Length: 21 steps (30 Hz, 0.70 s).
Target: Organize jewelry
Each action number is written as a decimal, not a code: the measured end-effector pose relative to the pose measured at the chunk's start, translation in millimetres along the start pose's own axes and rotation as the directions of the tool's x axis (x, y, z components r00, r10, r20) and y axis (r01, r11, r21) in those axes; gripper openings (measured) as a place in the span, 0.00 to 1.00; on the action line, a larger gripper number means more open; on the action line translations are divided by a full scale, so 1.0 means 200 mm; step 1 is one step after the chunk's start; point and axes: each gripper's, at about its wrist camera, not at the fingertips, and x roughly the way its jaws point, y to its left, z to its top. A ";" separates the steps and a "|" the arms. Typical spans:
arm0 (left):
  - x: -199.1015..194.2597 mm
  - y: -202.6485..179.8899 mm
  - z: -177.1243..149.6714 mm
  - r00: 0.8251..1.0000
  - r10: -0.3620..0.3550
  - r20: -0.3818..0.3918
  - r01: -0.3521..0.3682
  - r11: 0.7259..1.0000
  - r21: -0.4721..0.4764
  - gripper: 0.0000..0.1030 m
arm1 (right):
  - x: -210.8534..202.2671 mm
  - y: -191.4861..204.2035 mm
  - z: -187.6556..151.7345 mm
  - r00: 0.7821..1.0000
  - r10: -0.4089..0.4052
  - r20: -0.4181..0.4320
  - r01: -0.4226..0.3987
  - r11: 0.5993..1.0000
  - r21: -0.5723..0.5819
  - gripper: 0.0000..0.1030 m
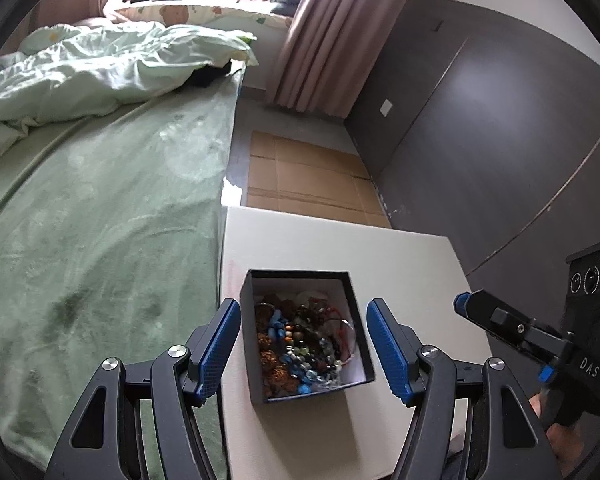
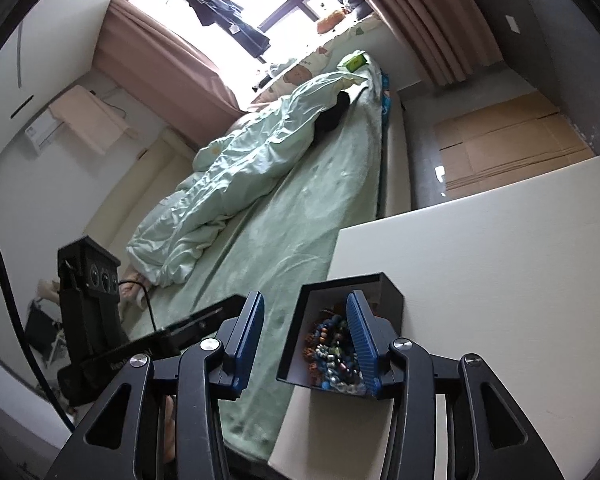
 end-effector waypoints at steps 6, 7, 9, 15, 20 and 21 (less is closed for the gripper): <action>-0.14 -0.08 -0.02 0.999 0.016 0.051 -0.017 1.000 0.024 0.73 | -0.13 0.03 -0.02 0.998 -0.056 0.011 0.056 0.998 0.010 0.48; -0.15 -0.10 -0.03 0.998 0.016 0.061 -0.018 0.999 0.029 0.77 | -0.16 0.03 -0.03 0.998 -0.065 0.017 0.064 0.998 0.012 0.52; -0.21 -0.14 -0.04 0.996 0.026 0.091 -0.032 0.998 0.057 0.81 | -0.20 0.04 -0.04 0.996 -0.088 0.031 0.087 0.996 0.012 0.54; -0.34 -0.21 -0.12 0.988 0.040 0.147 -0.048 0.997 0.057 0.89 | -0.36 0.08 -0.09 0.991 -0.126 0.049 0.127 0.992 -0.013 0.82; -0.45 -0.24 -0.21 0.979 0.056 0.194 -0.069 0.996 0.062 0.93 | -0.46 0.06 -0.12 0.984 -0.168 0.062 0.168 0.986 -0.005 0.96; -0.47 -0.24 -0.23 0.977 0.060 0.203 -0.074 0.995 0.063 0.94 | -0.49 0.05 -0.14 0.980 -0.186 0.073 0.187 0.982 -0.007 1.00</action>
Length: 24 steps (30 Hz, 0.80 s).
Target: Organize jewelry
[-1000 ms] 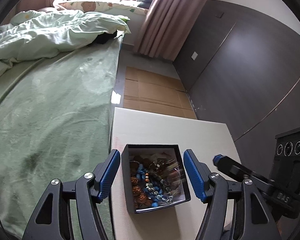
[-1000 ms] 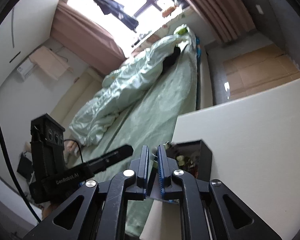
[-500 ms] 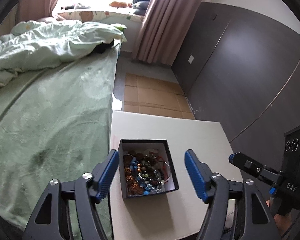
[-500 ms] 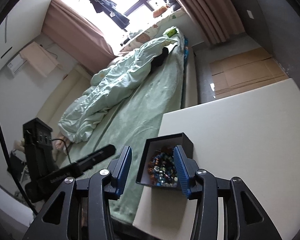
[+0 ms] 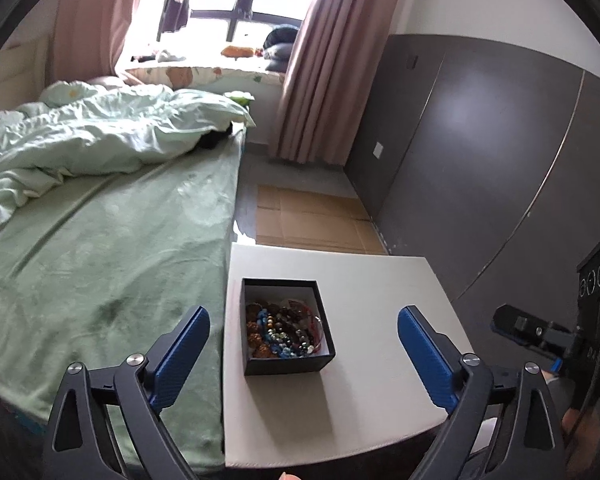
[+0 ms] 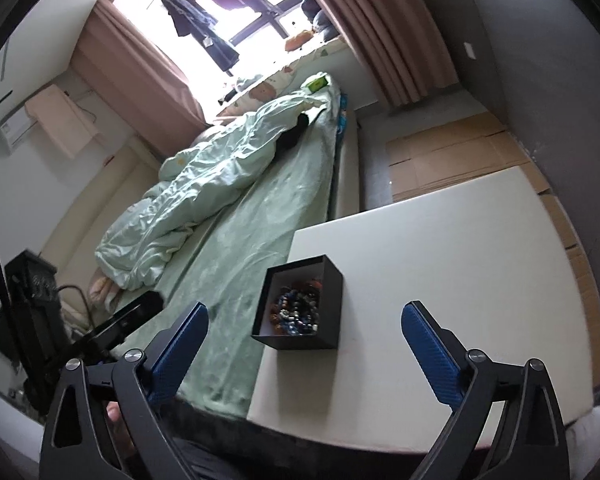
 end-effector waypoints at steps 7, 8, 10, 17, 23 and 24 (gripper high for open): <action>-0.13 0.00 -0.14 0.999 0.030 0.031 -0.032 0.999 0.036 0.97 | -0.13 0.01 -0.07 0.998 -0.059 0.035 0.061 0.997 -0.052 1.00; -0.14 0.00 -0.16 0.999 0.036 0.033 -0.038 0.998 0.044 0.97 | -0.15 0.02 -0.08 0.997 -0.069 0.038 0.072 0.995 -0.066 1.00; -0.18 0.00 -0.20 0.998 0.049 0.042 -0.052 0.997 0.062 0.97 | -0.17 0.03 -0.11 0.996 -0.083 0.040 0.086 0.993 -0.086 1.00; -0.30 -0.02 -0.33 0.994 0.068 0.085 -0.077 0.991 0.109 0.97 | -0.29 0.02 -0.26 0.994 -0.097 0.042 0.101 0.988 -0.113 1.00; -0.41 -0.02 -0.41 0.991 0.085 0.102 -0.098 0.987 0.130 0.97 | -0.37 0.08 -0.34 0.991 -0.124 0.047 0.130 0.977 -0.170 1.00; -0.42 -0.01 -0.42 0.992 0.084 0.096 -0.097 0.986 0.134 0.97 | -0.38 0.09 -0.35 0.991 -0.127 0.050 0.134 0.975 -0.176 1.00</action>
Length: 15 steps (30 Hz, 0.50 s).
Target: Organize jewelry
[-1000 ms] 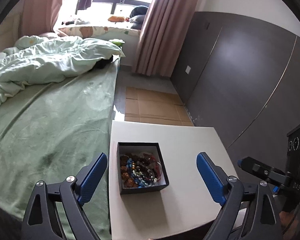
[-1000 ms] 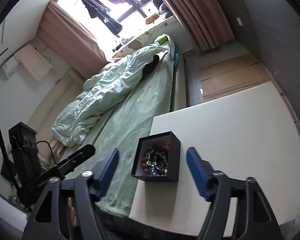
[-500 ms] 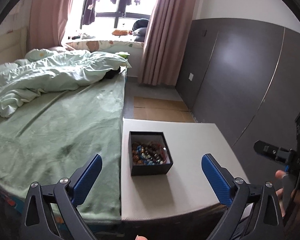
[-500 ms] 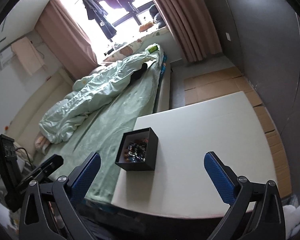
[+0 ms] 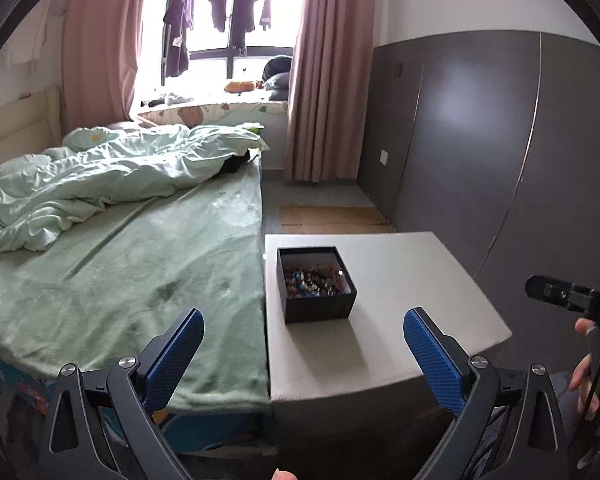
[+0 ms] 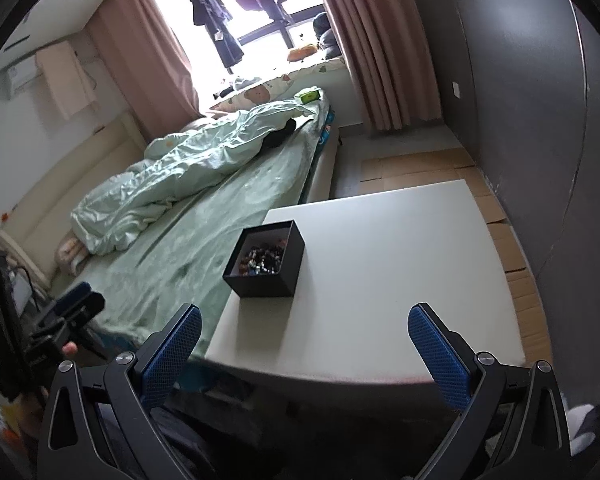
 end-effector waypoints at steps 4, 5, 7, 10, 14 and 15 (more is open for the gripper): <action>-0.06 0.00 -0.06 1.000 0.004 0.005 -0.004 1.000 0.005 0.97 | -0.06 0.03 -0.05 1.000 -0.011 0.011 0.011 1.000 -0.023 1.00; -0.07 0.00 -0.06 1.000 0.008 0.010 -0.008 1.000 0.004 0.97 | -0.08 0.04 -0.06 1.000 -0.012 0.015 0.012 1.000 -0.029 1.00; -0.10 0.00 -0.08 0.999 0.023 0.027 -0.024 1.000 0.002 0.97 | -0.10 0.05 -0.08 1.000 -0.018 0.021 0.019 0.999 -0.036 1.00; -0.11 -0.02 -0.09 0.998 0.038 0.048 -0.039 0.999 0.008 0.97 | -0.13 0.06 -0.10 0.999 -0.041 0.035 0.043 0.998 -0.050 1.00; -0.11 -0.02 -0.10 0.997 0.053 0.051 -0.053 0.999 0.002 0.97 | -0.18 0.05 -0.13 0.997 -0.066 0.050 0.068 0.996 -0.052 1.00; -0.11 -0.02 -0.10 0.997 0.060 0.052 -0.060 0.998 -0.005 0.97 | -0.19 0.04 -0.14 0.996 -0.074 0.052 0.077 0.996 -0.050 1.00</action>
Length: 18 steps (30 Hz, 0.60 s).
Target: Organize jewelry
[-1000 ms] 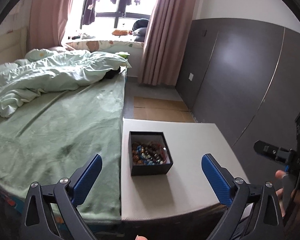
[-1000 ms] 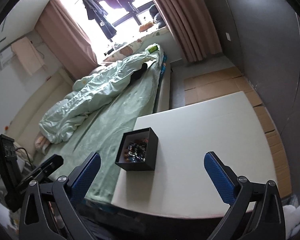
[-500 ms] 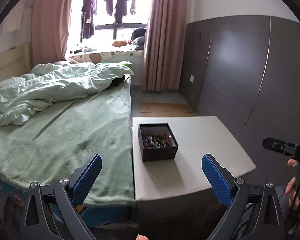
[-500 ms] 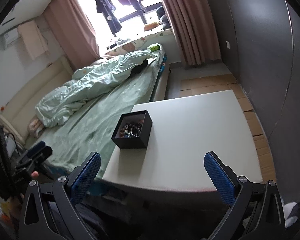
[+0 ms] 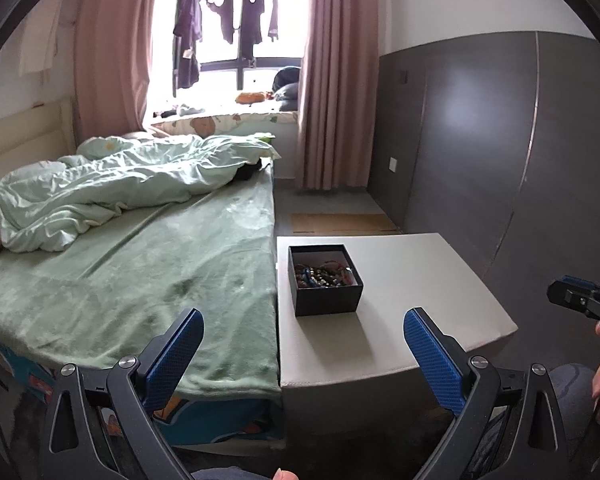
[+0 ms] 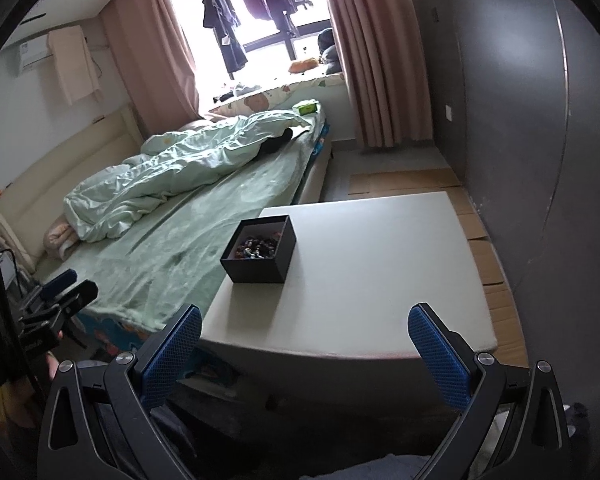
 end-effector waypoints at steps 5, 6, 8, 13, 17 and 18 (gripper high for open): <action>-0.01 0.00 0.00 1.000 0.011 0.012 -0.011 1.000 -0.010 0.97 | -0.01 0.00 0.00 1.000 -0.025 0.008 0.025 1.000 -0.011 1.00; -0.01 0.00 0.00 1.000 0.013 0.017 -0.013 1.000 -0.008 0.97 | -0.01 0.00 0.00 1.000 -0.028 0.008 0.028 1.000 -0.013 1.00; -0.01 -0.01 0.00 1.000 0.017 0.023 -0.017 1.000 -0.005 0.97 | -0.01 -0.01 0.00 0.999 -0.033 0.007 0.033 0.999 -0.015 1.00; -0.01 -0.01 0.00 1.000 0.014 0.027 -0.014 1.000 -0.002 0.97 | -0.01 0.00 0.00 0.999 -0.040 0.008 0.040 0.999 -0.012 1.00; 0.00 -0.02 0.01 1.000 0.012 0.024 -0.012 1.000 0.008 0.97 | -0.02 -0.01 0.00 0.998 -0.055 0.013 0.055 0.998 -0.003 1.00; 0.00 -0.02 0.01 1.000 0.010 0.025 -0.010 1.000 0.007 0.97 | -0.03 -0.01 0.00 0.998 -0.056 0.019 0.056 0.998 0.001 1.00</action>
